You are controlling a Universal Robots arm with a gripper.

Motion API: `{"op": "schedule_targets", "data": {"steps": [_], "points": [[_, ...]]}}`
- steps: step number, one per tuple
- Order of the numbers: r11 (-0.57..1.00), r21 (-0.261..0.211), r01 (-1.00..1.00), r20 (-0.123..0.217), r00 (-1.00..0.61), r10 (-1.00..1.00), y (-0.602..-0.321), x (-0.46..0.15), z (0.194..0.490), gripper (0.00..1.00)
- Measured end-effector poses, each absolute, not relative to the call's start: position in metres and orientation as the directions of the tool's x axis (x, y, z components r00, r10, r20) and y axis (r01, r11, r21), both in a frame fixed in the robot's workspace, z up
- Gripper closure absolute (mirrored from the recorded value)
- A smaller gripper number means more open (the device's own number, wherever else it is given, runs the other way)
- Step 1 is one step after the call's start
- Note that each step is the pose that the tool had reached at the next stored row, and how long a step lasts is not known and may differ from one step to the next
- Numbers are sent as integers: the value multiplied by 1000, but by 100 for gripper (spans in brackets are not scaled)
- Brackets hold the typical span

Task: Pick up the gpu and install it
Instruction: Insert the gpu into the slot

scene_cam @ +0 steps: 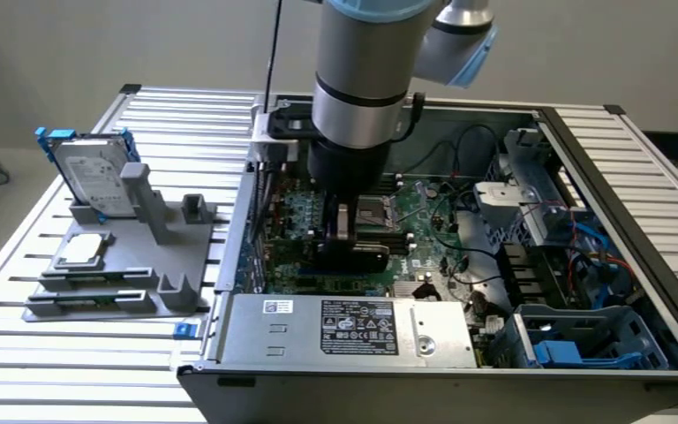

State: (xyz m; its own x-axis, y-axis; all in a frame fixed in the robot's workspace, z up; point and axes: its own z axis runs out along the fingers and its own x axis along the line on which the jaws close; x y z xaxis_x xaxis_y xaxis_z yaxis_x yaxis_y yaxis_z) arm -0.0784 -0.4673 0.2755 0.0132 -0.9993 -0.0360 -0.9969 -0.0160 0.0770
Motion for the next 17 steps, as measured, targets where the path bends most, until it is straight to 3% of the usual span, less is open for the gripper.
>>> {"op": "schedule_targets", "data": {"steps": [7, 10, 13, 17], "points": [[-16, 81, -997, -36, 13, -999, -467, -78, 303, 53], [-16, 81, -997, -36, 13, -999, -467, -78, 303, 62], [-16, 81, -997, -36, 13, -999, -467, -78, 304, 80], [-16, 81, -997, -36, 13, -999, -467, -78, 305, 89]]}}
